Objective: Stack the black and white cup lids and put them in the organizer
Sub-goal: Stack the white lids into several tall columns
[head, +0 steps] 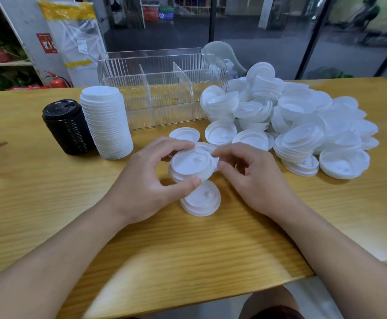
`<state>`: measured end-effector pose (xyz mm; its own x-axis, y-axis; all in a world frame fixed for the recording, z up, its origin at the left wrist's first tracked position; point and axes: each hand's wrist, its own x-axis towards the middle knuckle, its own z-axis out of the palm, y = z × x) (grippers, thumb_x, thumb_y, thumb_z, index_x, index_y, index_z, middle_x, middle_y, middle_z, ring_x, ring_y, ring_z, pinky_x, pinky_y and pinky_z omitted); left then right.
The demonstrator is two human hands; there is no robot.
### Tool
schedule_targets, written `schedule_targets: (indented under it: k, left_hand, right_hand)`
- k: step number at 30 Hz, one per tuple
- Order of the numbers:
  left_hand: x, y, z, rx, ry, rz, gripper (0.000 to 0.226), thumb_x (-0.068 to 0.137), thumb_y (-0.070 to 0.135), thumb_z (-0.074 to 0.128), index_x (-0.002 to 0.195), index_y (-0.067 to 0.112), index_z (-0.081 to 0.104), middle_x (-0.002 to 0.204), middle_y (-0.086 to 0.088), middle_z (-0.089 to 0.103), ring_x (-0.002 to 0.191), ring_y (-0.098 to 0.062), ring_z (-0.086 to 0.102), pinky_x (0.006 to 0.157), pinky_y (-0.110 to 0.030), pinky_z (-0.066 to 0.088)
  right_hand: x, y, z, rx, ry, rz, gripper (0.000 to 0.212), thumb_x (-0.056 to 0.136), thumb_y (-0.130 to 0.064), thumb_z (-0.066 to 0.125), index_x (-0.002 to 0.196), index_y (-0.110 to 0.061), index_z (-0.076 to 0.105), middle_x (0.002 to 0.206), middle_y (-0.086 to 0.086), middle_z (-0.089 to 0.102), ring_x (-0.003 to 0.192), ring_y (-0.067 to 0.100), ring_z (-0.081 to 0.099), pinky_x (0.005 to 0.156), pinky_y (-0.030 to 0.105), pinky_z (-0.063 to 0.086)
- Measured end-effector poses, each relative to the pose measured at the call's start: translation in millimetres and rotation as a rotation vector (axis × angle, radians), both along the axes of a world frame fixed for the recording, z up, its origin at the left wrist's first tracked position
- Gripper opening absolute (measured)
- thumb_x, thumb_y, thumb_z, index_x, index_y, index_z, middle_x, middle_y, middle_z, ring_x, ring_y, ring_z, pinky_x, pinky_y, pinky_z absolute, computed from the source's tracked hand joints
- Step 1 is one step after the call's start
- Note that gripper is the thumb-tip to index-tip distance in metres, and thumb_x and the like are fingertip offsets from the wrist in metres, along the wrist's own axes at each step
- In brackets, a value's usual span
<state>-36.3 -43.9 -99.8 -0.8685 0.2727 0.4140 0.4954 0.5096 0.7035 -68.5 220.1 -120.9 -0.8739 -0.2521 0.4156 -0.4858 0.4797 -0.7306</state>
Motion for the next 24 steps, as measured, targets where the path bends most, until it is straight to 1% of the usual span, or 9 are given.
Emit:
schedule_targets:
  k: [1,3,5,6,11,14,17,21,24]
  left_hand:
    - [-0.2,-0.1,-0.6,-0.01,-0.017,-0.022,0.057,0.085,0.037,0.093,0.137,0.032,0.071,0.135,0.016,0.067,0.13,-0.013,0.063,0.108,-0.026,0.05]
    - [1.3,2.3,-2.7,-0.06,-0.042,-0.079,0.057,0.083,0.036,0.094,0.135,0.031,0.072,0.134,0.014,0.067,0.13,-0.016,0.064,0.107,-0.029,0.051]
    - [2.8,4.3,-4.6,-0.102,-0.062,-0.117,0.058,0.082,0.035,0.095,0.135,0.031,0.072,0.133,0.015,0.067,0.131,-0.016,0.063,0.107,-0.028,0.051]
    - [3.1,4.8,-5.1,-0.116,-0.069,-0.128,0.058,0.082,0.035,0.094,0.136,0.031,0.072,0.134,0.015,0.067,0.131,-0.015,0.063,0.108,-0.029,0.05]
    - [3.0,4.9,-6.6,-0.165,-0.075,-0.158,0.058,0.081,0.035,0.096,0.134,0.034,0.073,0.134,0.015,0.068,0.13,-0.013,0.065,0.109,-0.031,0.052]
    - [3.6,5.6,-6.5,-0.193,-0.074,-0.153,0.06,0.081,0.035,0.097,0.135,0.037,0.073,0.135,0.017,0.067,0.131,-0.01,0.064,0.11,-0.031,0.05]
    - [4.2,6.6,-6.1,-0.229,-0.067,-0.158,0.062,0.082,0.033,0.095,0.139,0.043,0.071,0.139,0.021,0.065,0.135,-0.007,0.062,0.111,-0.026,0.047]
    - [3.2,5.0,-6.5,-0.24,-0.067,-0.153,0.062,0.084,0.031,0.093,0.142,0.038,0.071,0.142,0.023,0.064,0.137,-0.005,0.06,0.113,-0.024,0.046]
    - [3.4,6.2,-8.2,-0.257,-0.077,-0.169,0.065,0.085,0.03,0.093,0.145,0.036,0.069,0.144,0.023,0.062,0.139,-0.005,0.059,0.115,-0.026,0.046]
  right_hand:
    - [-0.8,-1.0,-3.5,0.1,0.068,-0.017,0.022,0.1,-0.017,0.076,0.12,-0.028,0.079,0.105,-0.01,0.07,0.087,0.017,0.064,0.076,0.02,0.048]
    - [-4.2,-2.0,-8.3,0.215,0.085,0.0,0.031,0.099,-0.022,0.079,0.129,-0.028,0.077,0.12,-0.013,0.061,0.096,0.005,0.061,0.081,0.013,0.043]
    - [-7.5,-0.9,-10.2,0.28,0.061,0.01,0.036,0.1,-0.026,0.078,0.136,-0.028,0.074,0.129,-0.015,0.057,0.099,-0.008,0.053,0.086,0.011,0.039]
    - [-8.7,-0.6,-10.7,0.303,0.069,0.004,0.036,0.1,-0.027,0.077,0.136,-0.027,0.074,0.131,-0.014,0.056,0.099,-0.009,0.051,0.088,0.012,0.038]
    - [-12.3,-3.1,-12.8,0.372,0.144,-0.017,0.023,0.099,-0.025,0.078,0.122,-0.022,0.078,0.124,-0.012,0.059,0.111,0.008,0.056,0.093,0.023,0.045]
    - [-14.0,-5.7,-12.1,0.395,0.148,-0.007,0.017,0.1,-0.024,0.077,0.117,-0.022,0.077,0.118,-0.014,0.06,0.113,0.008,0.056,0.093,0.024,0.046]
    - [-13.4,-6.4,-10.7,0.4,0.151,-0.001,0.013,0.1,-0.023,0.076,0.113,-0.021,0.077,0.114,-0.013,0.06,0.109,0.007,0.056,0.091,0.023,0.046]
    - [-11.1,-6.3,-8.2,0.37,0.149,0.008,0.004,0.101,-0.022,0.076,0.104,-0.022,0.075,0.107,-0.013,0.061,0.098,0.008,0.059,0.085,0.026,0.049]
    - [-10.2,-6.3,-7.2,0.354,0.154,-0.009,0.005,0.099,-0.02,0.078,0.101,-0.022,0.073,0.105,-0.012,0.062,0.094,0.007,0.06,0.082,0.026,0.05]
